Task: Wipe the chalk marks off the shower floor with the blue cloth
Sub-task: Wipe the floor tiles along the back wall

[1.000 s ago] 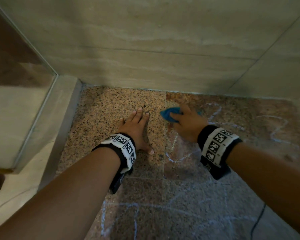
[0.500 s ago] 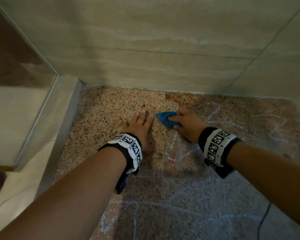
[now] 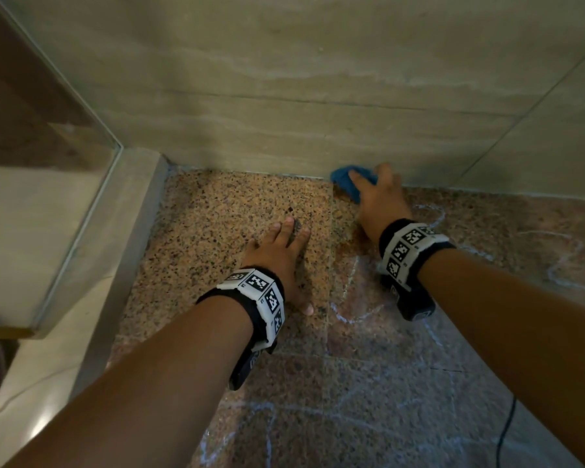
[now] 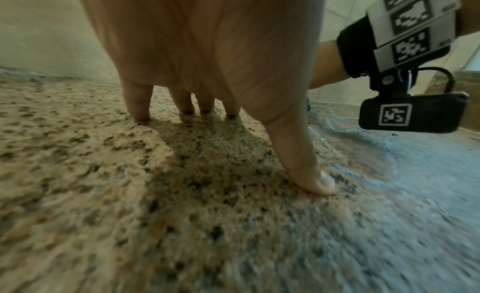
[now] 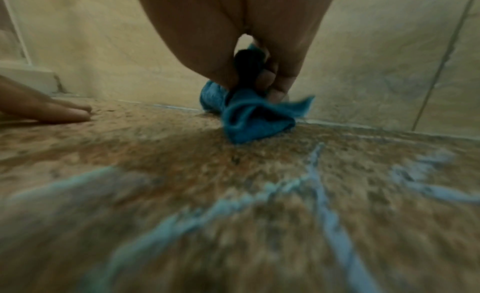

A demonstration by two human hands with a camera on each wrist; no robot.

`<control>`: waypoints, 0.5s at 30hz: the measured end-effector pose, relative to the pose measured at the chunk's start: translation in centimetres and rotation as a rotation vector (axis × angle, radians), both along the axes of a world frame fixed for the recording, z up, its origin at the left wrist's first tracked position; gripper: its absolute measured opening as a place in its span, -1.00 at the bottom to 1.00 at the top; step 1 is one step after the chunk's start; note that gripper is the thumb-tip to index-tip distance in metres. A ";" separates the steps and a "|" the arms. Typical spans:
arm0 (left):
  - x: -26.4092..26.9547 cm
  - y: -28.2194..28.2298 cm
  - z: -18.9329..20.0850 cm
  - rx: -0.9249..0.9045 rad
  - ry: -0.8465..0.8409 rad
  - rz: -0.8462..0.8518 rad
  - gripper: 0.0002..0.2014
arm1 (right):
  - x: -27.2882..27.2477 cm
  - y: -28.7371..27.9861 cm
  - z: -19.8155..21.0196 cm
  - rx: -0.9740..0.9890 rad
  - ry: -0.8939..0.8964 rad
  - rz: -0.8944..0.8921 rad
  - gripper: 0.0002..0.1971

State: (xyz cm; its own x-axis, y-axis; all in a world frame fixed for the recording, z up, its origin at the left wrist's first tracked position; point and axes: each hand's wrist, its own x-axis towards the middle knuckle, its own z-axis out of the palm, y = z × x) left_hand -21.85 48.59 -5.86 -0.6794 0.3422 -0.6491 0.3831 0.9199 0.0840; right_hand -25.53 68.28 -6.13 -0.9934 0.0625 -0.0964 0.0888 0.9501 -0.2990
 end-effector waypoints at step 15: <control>-0.1 0.0 0.3 -0.006 -0.005 -0.014 0.36 | -1.2 0.9 0.2 0.430 -0.148 0.331 -0.42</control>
